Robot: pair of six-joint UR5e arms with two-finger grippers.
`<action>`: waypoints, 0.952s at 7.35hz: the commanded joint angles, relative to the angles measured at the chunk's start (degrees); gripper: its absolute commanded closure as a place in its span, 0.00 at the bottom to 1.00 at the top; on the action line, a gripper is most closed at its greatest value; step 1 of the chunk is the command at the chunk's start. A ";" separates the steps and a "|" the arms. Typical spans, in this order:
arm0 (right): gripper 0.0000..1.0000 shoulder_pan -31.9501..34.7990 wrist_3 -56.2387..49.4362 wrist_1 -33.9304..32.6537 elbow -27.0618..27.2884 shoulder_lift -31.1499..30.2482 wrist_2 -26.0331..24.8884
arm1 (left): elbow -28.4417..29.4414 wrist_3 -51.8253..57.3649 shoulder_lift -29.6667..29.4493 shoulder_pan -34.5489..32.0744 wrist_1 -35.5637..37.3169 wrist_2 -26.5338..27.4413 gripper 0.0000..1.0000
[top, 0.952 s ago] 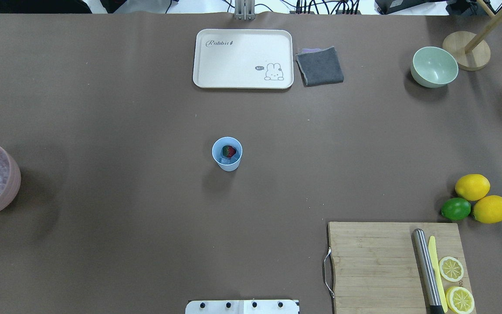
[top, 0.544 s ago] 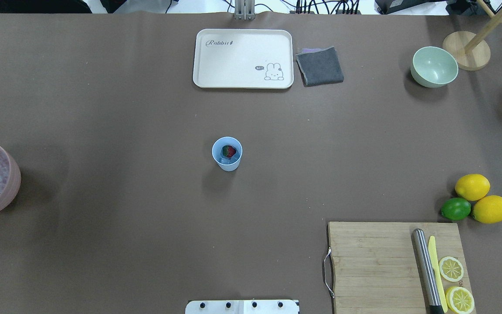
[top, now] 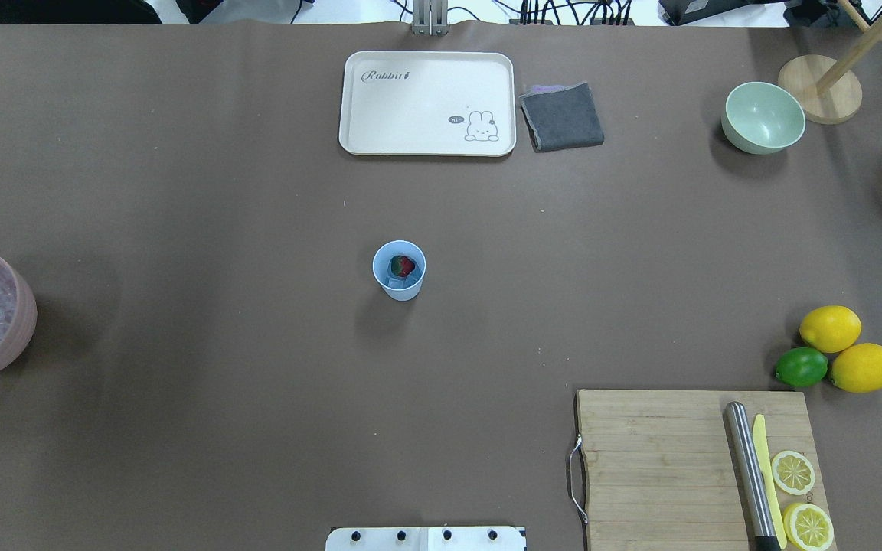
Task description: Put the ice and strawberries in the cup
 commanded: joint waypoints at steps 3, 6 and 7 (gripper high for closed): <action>0.00 -3.29 0.38 -0.04 -2.31 2.56 -0.17 | -0.09 -0.07 0.08 -1.42 -0.25 -1.65 0.02; 0.00 -3.29 0.38 -0.04 -2.22 2.47 -0.18 | 0.17 0.20 0.16 -1.43 -0.43 -1.56 0.02; 0.00 -3.73 0.38 -0.04 -2.22 2.56 -0.18 | 0.18 0.20 0.16 -1.43 -0.43 -1.47 0.02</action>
